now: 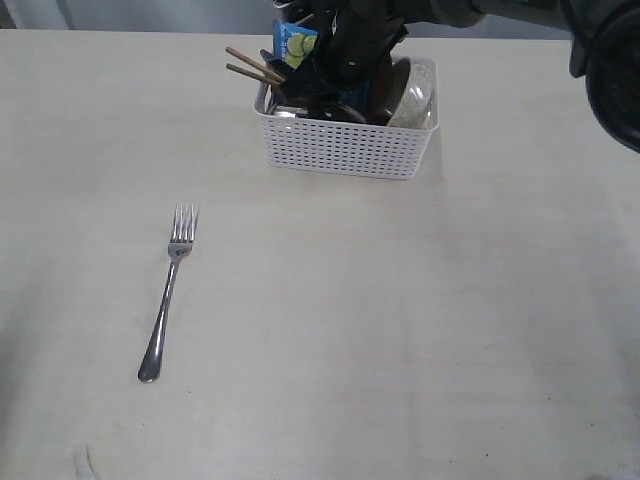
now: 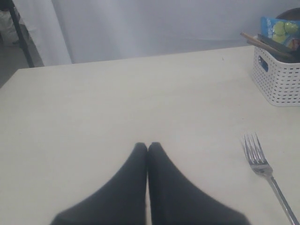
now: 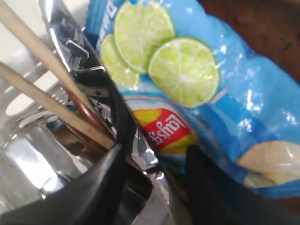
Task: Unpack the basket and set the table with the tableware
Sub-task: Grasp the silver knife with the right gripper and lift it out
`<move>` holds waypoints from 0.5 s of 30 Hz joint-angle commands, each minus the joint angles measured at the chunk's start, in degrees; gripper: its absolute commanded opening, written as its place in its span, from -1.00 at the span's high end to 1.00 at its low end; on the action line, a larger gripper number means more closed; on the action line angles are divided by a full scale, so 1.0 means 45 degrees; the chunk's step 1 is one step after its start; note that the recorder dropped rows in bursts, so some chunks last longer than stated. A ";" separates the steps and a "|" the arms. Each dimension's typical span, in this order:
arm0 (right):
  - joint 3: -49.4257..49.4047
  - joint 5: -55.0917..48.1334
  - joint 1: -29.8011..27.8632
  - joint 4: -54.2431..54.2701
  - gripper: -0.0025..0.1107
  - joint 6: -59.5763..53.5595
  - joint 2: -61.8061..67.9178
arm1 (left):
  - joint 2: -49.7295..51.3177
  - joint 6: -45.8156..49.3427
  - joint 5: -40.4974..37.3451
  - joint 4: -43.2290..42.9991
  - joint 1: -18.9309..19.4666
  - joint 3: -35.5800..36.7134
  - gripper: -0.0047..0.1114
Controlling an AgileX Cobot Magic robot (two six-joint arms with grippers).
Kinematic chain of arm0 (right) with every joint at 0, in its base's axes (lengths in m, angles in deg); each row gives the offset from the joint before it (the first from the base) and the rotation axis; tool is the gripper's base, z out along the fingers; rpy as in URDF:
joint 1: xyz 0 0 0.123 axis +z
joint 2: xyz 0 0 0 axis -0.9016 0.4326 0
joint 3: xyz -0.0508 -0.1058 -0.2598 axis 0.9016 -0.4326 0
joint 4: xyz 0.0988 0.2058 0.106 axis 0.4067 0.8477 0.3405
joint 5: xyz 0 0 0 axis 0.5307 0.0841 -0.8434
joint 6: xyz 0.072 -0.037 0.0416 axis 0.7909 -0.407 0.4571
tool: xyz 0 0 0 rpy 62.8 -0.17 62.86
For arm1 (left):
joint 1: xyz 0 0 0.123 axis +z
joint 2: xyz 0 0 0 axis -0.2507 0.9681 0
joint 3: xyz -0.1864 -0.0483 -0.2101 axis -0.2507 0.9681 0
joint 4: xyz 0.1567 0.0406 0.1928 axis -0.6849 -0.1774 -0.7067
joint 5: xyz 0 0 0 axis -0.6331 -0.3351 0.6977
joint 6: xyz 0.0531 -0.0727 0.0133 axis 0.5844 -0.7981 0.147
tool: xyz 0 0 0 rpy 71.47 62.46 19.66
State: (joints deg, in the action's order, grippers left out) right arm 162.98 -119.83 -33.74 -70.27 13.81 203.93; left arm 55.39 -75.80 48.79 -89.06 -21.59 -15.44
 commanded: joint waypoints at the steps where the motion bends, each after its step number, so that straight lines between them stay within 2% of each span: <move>1: -0.0058 0.0059 -0.0117 -0.0019 0.24 0.0037 0.0289 | -0.0025 -0.0030 0.0007 0.0021 -0.0064 0.0030 0.92; 5: -0.0058 -0.0113 -0.0117 0.0004 0.24 0.0037 0.0770 | -0.0025 -0.0030 0.0007 0.0021 -0.0064 0.0030 0.92; 7: -0.0058 -0.0141 -0.0117 0.0004 0.31 0.0037 0.0888 | -0.0025 -0.0030 0.0007 0.0021 -0.0064 0.0030 0.92; 11: -0.0058 -0.0165 -0.0117 0.0004 0.78 0.0037 0.0800 | -0.0025 -0.0030 0.0007 0.0021 -0.0064 0.0030 0.92; 12: -0.0058 -0.0225 -0.0117 0.0004 0.95 0.0037 0.0750 | -0.0025 -0.0030 0.0007 0.0021 -0.0064 0.0030 0.92; 15: -0.0058 -0.0309 -0.0117 0.0209 0.96 -0.0259 0.0584 | -0.0025 -0.0030 0.0007 0.0021 -0.0064 0.0030 0.92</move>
State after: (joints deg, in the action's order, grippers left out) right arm 163.40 -119.22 -33.82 -70.69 12.93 205.66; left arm 55.39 -75.80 48.79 -89.06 -21.59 -15.44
